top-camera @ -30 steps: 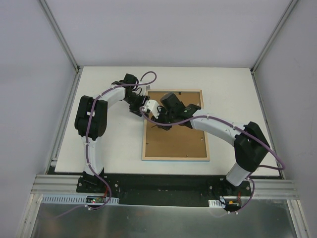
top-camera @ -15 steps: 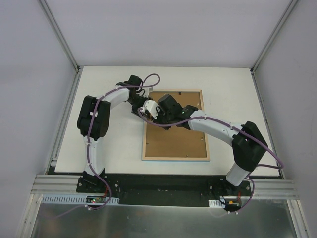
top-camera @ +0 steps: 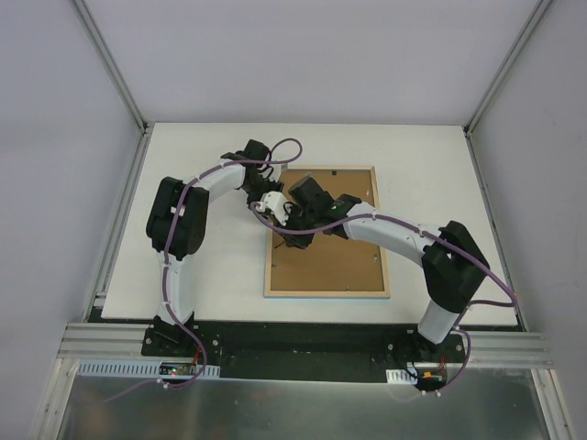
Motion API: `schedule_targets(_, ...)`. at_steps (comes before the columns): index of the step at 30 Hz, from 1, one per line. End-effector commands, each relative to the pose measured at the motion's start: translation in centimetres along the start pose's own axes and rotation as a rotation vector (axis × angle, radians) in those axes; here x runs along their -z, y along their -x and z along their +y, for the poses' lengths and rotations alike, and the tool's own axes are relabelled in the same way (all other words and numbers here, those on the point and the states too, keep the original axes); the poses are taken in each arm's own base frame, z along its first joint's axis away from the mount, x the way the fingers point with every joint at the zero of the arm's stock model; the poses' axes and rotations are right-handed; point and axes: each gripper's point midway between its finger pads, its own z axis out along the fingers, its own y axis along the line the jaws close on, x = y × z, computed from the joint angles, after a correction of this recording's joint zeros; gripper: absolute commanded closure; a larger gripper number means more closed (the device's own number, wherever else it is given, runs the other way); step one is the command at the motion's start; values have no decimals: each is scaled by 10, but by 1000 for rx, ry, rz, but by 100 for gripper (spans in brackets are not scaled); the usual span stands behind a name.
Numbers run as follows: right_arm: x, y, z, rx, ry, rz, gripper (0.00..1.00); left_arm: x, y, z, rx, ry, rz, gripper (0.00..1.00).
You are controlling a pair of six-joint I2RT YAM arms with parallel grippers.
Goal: Take the photo out of the frame
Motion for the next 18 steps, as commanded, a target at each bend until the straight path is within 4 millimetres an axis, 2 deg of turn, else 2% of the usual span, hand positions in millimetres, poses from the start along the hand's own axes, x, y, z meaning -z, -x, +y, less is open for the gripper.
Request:
schedule_targets(1,10,22,21,28,109,-64,99,-13,-8,16,20,48,38,65)
schedule_targets(7,10,16,33,52,164,-47,99,-13,-8,17,27,43,39,79)
schedule_targets(12,10,13,33,75,162,-28,99,-12,-8,18,30,45,38,81)
schedule_targets(18,25,19,39,112,180,-64,99,-14,-9,19,34,41,44,82)
